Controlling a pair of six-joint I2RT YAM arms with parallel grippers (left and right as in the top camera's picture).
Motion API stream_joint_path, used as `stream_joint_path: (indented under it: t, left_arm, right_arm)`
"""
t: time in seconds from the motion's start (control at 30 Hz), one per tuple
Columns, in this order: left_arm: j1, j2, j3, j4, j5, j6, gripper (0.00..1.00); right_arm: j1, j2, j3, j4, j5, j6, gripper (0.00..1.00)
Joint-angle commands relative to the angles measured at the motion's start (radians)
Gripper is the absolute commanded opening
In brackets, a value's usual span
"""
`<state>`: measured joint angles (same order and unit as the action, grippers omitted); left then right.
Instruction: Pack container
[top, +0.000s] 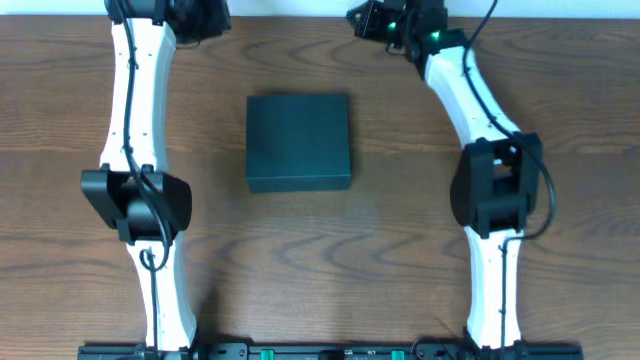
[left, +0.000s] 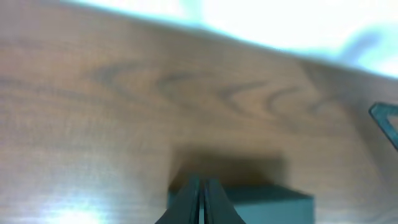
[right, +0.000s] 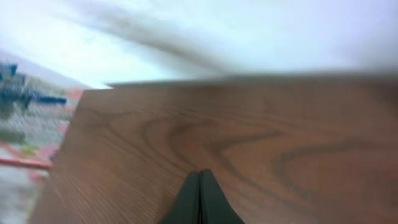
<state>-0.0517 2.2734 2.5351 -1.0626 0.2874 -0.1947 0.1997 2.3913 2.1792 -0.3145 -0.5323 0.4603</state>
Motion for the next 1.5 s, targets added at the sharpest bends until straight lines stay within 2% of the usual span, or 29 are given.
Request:
stream_joint_path:
  t: [0.0, 0.1, 0.17, 0.2, 0.27, 0.33, 0.47, 0.53, 0.6, 0.67, 0.73, 0.83, 0.97, 1.0, 1.03, 1.07, 1.1, 1.13, 1.47]
  left_arm:
    - [-0.026, -0.145, 0.021, 0.016, -0.036, -0.014, 0.06]
    - [-0.019, -0.255, 0.007, -0.050, -0.035, -0.011, 0.06]
    - [-0.007, -0.359, -0.062, -0.017, -0.037, 0.004, 0.06]
    - [0.002, -0.425, -0.120, 0.011, -0.038, 0.029, 0.06]
    - [0.019, -0.573, -0.287, 0.078, -0.060, 0.045, 0.06]
    - [0.020, -0.735, -0.500, 0.174, -0.062, 0.045, 0.06]
    - [-0.042, -1.128, -1.007, 0.437, -0.103, 0.043, 0.06]
    - [-0.086, -1.326, -1.220, 0.554, -0.172, -0.024, 0.06]
    - [-0.117, -1.496, -1.368, 0.626, -0.232, -0.101, 0.06]
    - [-0.133, -1.624, -1.461, 0.635, -0.282, -0.168, 0.06]
    - [-0.139, -1.714, -1.506, 0.543, -0.283, -0.191, 0.06]
    - [-0.139, -1.758, -1.520, 0.398, -0.264, -0.213, 0.06]
    - [-0.138, -1.759, -1.520, 0.340, -0.201, -0.213, 0.06]
    - [-0.138, -1.759, -1.520, 0.337, -0.176, -0.213, 0.09]
    - [-0.138, -1.759, -1.520, 0.333, -0.156, -0.213, 0.15]
    - [-0.138, -1.759, -1.520, 0.327, -0.146, -0.213, 0.34]
    - [-0.138, -1.759, -1.520, 0.317, -0.134, -0.213, 0.68]
    - [-0.138, -1.759, -1.520, 0.307, -0.129, -0.213, 0.95]
    - [-0.138, -1.759, -1.520, 0.137, -0.133, -0.212, 0.95]
  right_arm:
    - [-0.016, -0.176, 0.013, -0.060, 0.011, -0.140, 0.02]
    - [-0.070, -0.287, 0.009, -0.320, 0.008, -0.161, 0.02]
    - [-0.108, -0.375, -0.023, -0.465, 0.009, -0.238, 0.02]
    - [-0.131, -0.437, -0.062, -0.483, 0.019, -0.277, 0.02]
    - [-0.173, -0.586, -0.182, -0.417, 0.042, -0.290, 0.02]
    - [-0.206, -0.753, -0.317, -0.351, 0.048, -0.360, 0.02]
    - [-0.195, -1.171, -0.687, -0.180, 0.175, -0.414, 0.02]
    - [-0.159, -1.390, -0.883, -0.071, 0.232, -0.413, 0.02]
    - [-0.123, -1.570, -1.020, -0.142, 0.206, -0.372, 0.01]
    - [-0.104, -1.701, -1.111, -0.270, 0.193, -0.312, 0.02]
    - [-0.092, -1.814, -1.185, -0.383, 0.187, -0.307, 0.02]
    - [-0.090, -1.947, -1.246, -0.488, 0.149, -0.303, 0.02]
    - [-0.090, -2.030, -1.263, -0.573, 0.147, -0.296, 0.03]
    - [-0.090, -2.039, -1.263, -0.588, 0.147, -0.296, 0.14]
    - [-0.090, -2.046, -1.263, -0.609, 0.146, -0.296, 0.35]
    - [-0.090, -2.047, -1.263, -0.624, 0.138, -0.294, 0.52]
    - [-0.090, -2.046, -1.263, -0.637, 0.131, -0.288, 0.84]
    - [-0.090, -2.045, -1.264, -0.648, 0.132, -0.279, 0.99]
    - [-0.090, -2.045, -1.264, -0.761, 0.132, -0.278, 0.99]
